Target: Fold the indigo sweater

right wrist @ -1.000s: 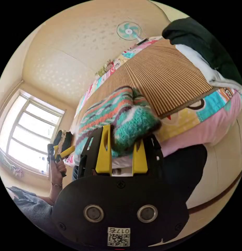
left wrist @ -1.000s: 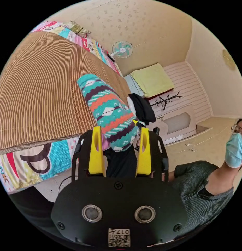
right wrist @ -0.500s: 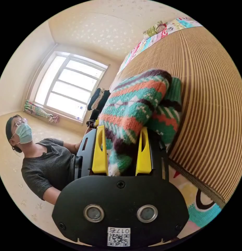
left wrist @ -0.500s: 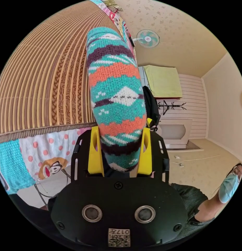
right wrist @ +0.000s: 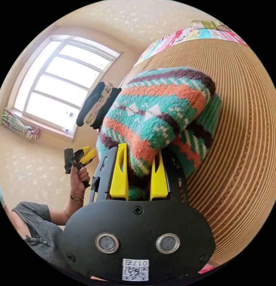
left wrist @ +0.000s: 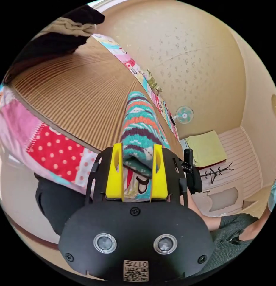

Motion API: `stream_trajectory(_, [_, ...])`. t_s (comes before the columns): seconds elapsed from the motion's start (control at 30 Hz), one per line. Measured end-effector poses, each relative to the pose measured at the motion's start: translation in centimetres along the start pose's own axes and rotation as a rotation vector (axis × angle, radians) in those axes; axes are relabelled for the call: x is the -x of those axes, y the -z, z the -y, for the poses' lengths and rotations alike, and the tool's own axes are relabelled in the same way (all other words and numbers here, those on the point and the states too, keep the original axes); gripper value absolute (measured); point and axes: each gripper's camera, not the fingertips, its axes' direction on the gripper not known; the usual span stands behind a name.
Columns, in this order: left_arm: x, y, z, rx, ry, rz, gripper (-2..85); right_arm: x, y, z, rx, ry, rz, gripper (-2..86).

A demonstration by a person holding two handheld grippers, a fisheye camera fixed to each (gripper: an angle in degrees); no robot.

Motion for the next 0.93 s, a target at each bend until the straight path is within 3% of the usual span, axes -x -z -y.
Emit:
stream_trajectory(0.1, [3.9,8.4,-3.9,-0.133,0.083,-0.002,13.8,6.4,-8.7,7.4,0.086,0.088,-0.073,9.9])
stream_trajectory(0.27, [7.1,13.6,-13.1,-0.268,0.247,0.009,12.1,12.3,-22.2,15.7,0.212,0.113,0.084,9.9])
stream_trajectory(0.4, [7.0,12.3,-16.7,-0.221,0.283,-0.003,11.5,16.4,-22.6,15.2,0.228,0.186,-0.108,9.9])
stream_trajectory(0.5, [4.5,12.4,-16.7,-0.250,0.190,0.047,10.9,15.7,-15.8,10.0,0.128,0.270,-0.079,9.1])
stream_trajectory(0.57, [2.1,11.8,-15.9,-0.246,0.086,0.078,10.2,12.4,-4.5,0.0,-0.252,0.295,-0.041,4.4])
stream_trajectory(0.63, [-1.5,9.7,-14.9,-0.221,-0.049,0.121,9.4,9.1,2.5,-7.8,-0.380,0.271,-0.067,3.1])
stream_trajectory(0.8, [-8.6,1.5,-13.2,-0.061,-0.206,0.258,3.7,0.5,16.4,-22.2,-0.179,0.027,-0.534,1.7])
stream_trajectory(0.93, [-14.7,-4.7,-12.8,0.035,-0.348,0.199,-0.3,-2.9,34.0,-32.7,-0.439,-0.318,-0.857,2.8])
